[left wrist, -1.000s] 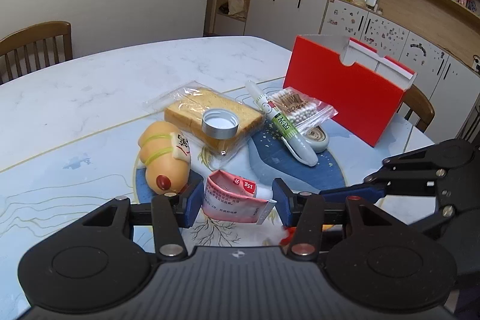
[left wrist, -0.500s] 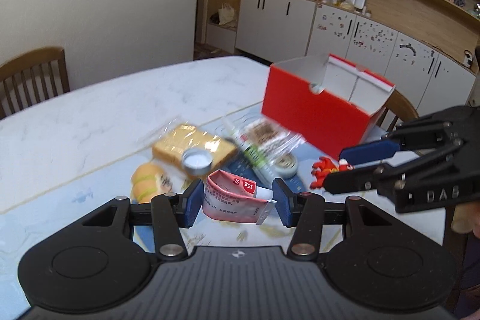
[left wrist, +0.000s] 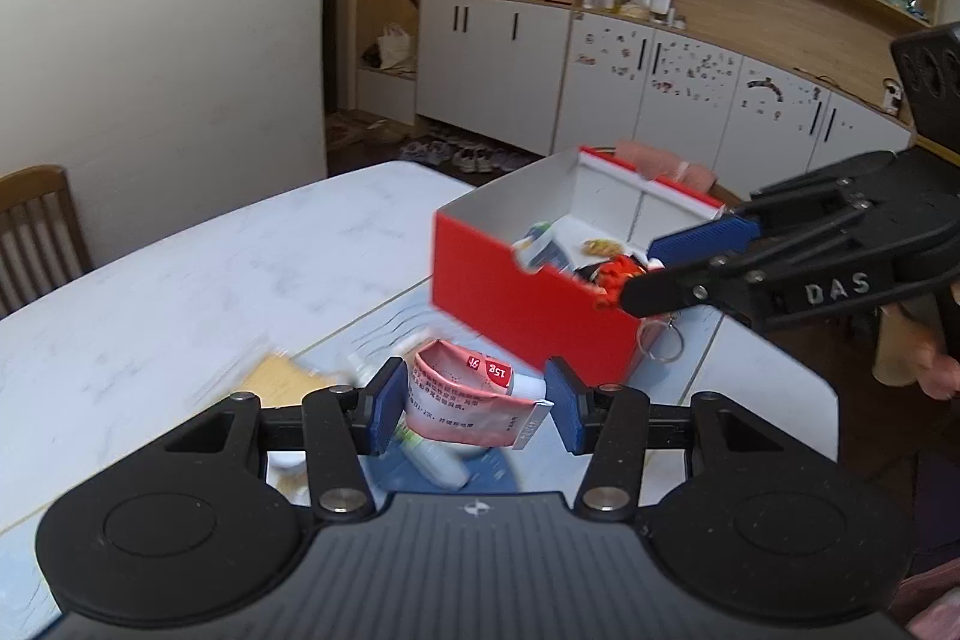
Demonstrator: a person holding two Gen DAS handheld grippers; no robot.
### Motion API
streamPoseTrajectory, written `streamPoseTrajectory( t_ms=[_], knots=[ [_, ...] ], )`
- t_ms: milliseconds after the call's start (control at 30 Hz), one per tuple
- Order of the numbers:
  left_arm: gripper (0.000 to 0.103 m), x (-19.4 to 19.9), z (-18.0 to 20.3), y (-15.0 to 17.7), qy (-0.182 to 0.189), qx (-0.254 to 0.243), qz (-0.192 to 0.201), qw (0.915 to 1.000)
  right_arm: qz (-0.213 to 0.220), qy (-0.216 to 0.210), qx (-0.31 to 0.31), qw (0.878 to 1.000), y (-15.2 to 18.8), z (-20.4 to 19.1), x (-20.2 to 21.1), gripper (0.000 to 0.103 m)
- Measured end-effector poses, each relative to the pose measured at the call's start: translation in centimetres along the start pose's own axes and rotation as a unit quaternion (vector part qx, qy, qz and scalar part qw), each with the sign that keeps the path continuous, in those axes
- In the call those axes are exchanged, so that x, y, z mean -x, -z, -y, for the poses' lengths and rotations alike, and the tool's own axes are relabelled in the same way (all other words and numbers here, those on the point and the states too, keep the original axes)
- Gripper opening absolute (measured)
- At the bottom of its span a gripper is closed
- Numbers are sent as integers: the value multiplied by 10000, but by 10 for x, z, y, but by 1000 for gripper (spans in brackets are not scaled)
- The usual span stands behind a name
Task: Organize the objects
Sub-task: 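Carry the pink packet and dragon keychain with both tools into the red box, then open the left tool to drop the pink packet while the right tool releases the keychain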
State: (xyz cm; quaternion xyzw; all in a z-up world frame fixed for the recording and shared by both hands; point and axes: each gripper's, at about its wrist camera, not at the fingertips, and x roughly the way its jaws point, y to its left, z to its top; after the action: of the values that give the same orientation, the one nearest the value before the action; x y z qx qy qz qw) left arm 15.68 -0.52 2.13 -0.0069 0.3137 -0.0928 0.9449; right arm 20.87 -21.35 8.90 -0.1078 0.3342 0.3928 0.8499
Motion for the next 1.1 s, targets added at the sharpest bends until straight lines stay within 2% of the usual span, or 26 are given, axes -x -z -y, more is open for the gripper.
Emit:
streamPoseTrajectory(
  t_ms=[400,767,1100],
  knots=[
    [49,-55,48,-54,119,-488,3,9987,40,155,-191,9997,-20,80,-6,40],
    [49,-125,85,-87,265,-569,-330,9975,45,470,-438,9979,-33,159,-21,40],
    [49,-189,118,-93,167,-887,-775,9929,-200,698,-546,9959,-25,206,-56,40]
  ],
)
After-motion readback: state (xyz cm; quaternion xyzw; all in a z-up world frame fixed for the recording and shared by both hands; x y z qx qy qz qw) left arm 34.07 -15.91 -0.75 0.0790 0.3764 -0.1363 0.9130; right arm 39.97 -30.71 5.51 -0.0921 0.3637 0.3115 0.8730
